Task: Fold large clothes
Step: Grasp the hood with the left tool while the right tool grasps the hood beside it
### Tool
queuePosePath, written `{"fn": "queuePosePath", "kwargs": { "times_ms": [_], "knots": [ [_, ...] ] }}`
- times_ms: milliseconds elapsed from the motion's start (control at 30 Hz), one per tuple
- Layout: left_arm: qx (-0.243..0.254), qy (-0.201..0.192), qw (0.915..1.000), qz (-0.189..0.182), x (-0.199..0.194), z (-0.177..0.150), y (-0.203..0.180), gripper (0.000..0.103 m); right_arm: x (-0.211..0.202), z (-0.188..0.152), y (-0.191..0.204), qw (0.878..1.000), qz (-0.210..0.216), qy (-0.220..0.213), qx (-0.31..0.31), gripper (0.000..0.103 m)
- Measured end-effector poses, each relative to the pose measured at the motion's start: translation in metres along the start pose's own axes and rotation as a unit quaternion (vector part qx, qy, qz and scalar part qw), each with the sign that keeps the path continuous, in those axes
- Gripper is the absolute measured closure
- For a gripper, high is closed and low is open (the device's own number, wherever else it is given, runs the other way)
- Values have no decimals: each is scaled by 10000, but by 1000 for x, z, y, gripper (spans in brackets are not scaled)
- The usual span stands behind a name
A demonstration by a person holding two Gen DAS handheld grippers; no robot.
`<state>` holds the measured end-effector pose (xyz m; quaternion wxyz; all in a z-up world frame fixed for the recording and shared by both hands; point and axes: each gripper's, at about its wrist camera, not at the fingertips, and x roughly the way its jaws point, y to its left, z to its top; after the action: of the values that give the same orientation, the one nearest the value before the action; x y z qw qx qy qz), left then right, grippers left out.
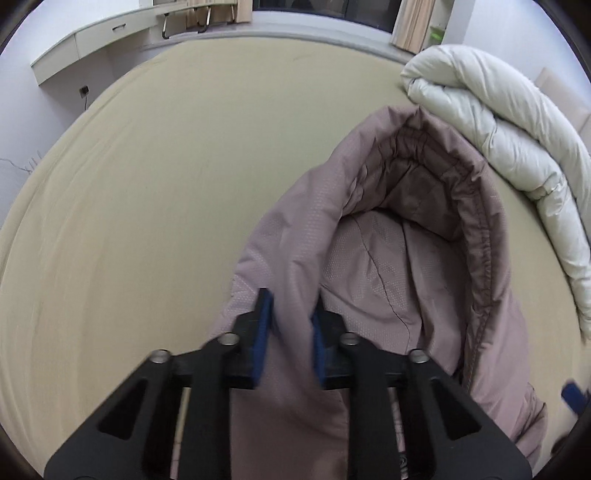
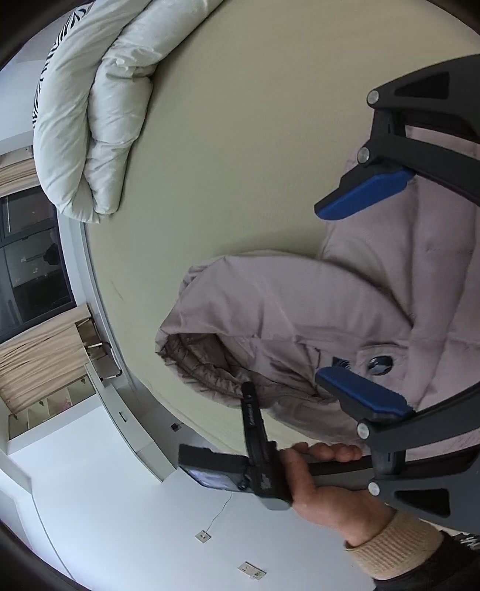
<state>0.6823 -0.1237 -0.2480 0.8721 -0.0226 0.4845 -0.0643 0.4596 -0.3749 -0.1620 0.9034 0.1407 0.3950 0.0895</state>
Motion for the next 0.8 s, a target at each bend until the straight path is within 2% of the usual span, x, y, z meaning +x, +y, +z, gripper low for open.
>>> {"fn": "queuePosePath", "kwargs": {
  "times_ms": [67,233,333,367,400,433,467,500,533,633,800],
  "knots": [
    [53,-249,9996,-77,-17,-5,3,93,20,18,4,9999,-63,45,117,18],
    [562,-986,9935,-80,-77,-24,4,94,61,49,26,9996,-279,-19,98,18],
    [734,-1258,9891,-204,-109,-40,5,94,95,62,35,9983,-540,160,130,17],
    [789,-1324,9878,-235,-117,-45,5,94,108,65,34,9972,-644,312,199,22],
    [836,-1393,9864,-260,-125,-51,4,94,117,68,32,9963,-703,411,267,31],
    [870,-1445,9852,-308,-132,-56,5,94,122,71,30,9956,-745,479,313,55],
    [857,-1484,9846,-361,-141,-61,9,94,119,74,28,9954,-745,458,384,80],
    [801,-1532,9840,-432,-147,-64,13,94,110,73,26,9961,-686,311,466,86],
    [725,-1584,9833,-528,-152,-62,21,94,97,71,24,9973,-525,128,494,89],
    [471,-1724,9810,-758,-185,-85,44,94,49,58,30,9986,-338,-318,270,92],
    [257,-1911,9765,-967,-240,-153,58,94,-49,1,38,9957,-105,-918,-68,92]
  ]
}}
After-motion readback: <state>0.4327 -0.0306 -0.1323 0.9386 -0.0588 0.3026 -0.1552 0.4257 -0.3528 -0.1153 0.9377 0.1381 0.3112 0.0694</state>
